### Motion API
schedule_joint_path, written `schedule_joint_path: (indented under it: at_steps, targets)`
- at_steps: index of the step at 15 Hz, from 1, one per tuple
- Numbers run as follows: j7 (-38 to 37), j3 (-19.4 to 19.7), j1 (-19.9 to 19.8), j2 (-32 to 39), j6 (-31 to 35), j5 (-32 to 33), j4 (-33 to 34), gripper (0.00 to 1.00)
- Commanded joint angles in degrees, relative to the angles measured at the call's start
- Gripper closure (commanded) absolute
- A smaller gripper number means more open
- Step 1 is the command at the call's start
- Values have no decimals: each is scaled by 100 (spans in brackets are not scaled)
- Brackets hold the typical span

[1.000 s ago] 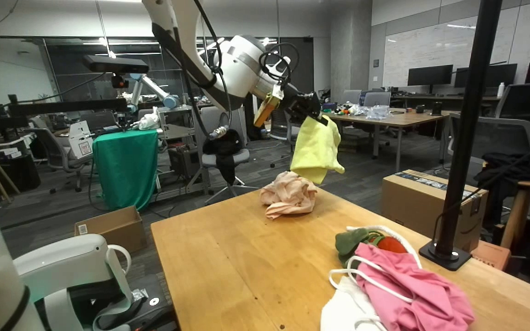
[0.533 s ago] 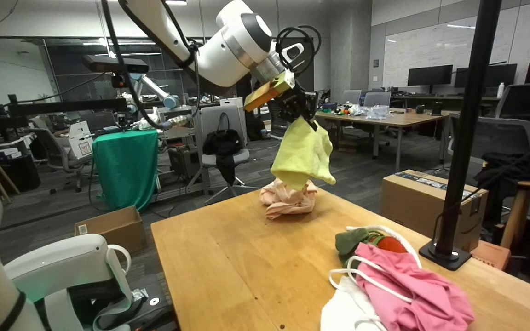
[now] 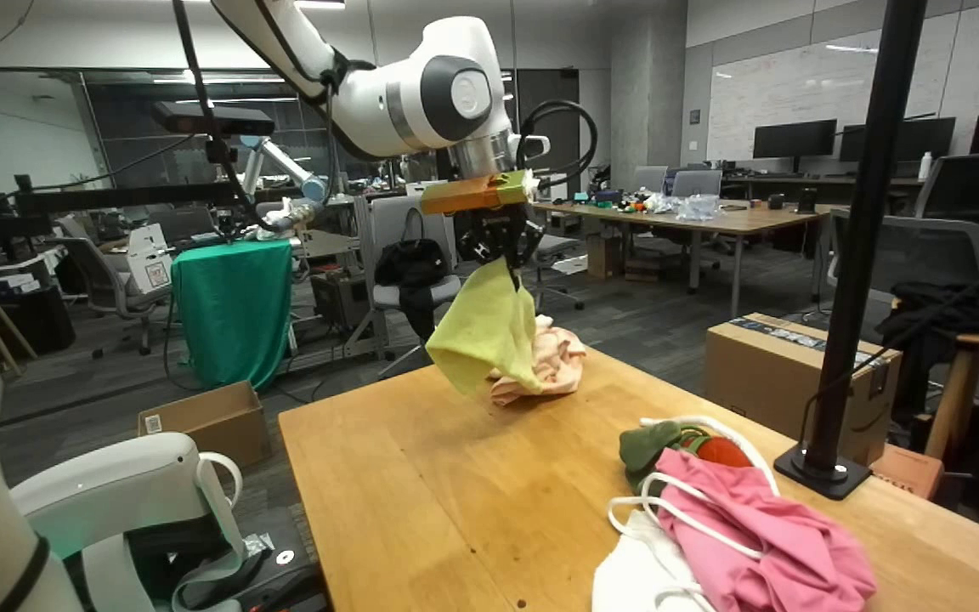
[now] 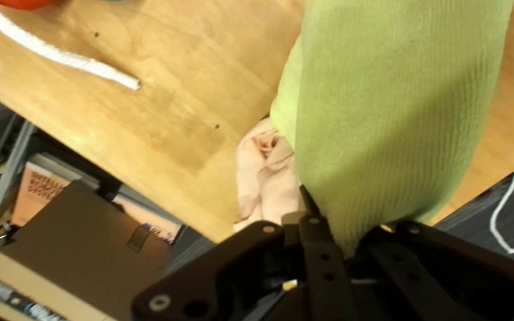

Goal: Move the peach shirt and green towel to the left then move the green towel towards you, then move the pink shirt to the right, then move the white towel to the right, move one rope towards you

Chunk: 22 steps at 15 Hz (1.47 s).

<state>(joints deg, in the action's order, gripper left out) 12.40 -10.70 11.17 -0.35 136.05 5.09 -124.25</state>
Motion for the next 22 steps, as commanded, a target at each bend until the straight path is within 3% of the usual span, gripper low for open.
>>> schedule_joint_path:
  at_steps: [1,7,13,15,22]
  targets:
    - [1278,-2,2,-108,-1011,-911,124,97]
    - [2567,-60,63,37,-2634,-1573,177,97]
    - [3362,-220,195,284,-4141,-2175,368,97]
    - [3166,-275,232,364,-4185,-2396,345,97]
    - [2697,-436,324,378,-3197,-2910,81,97]
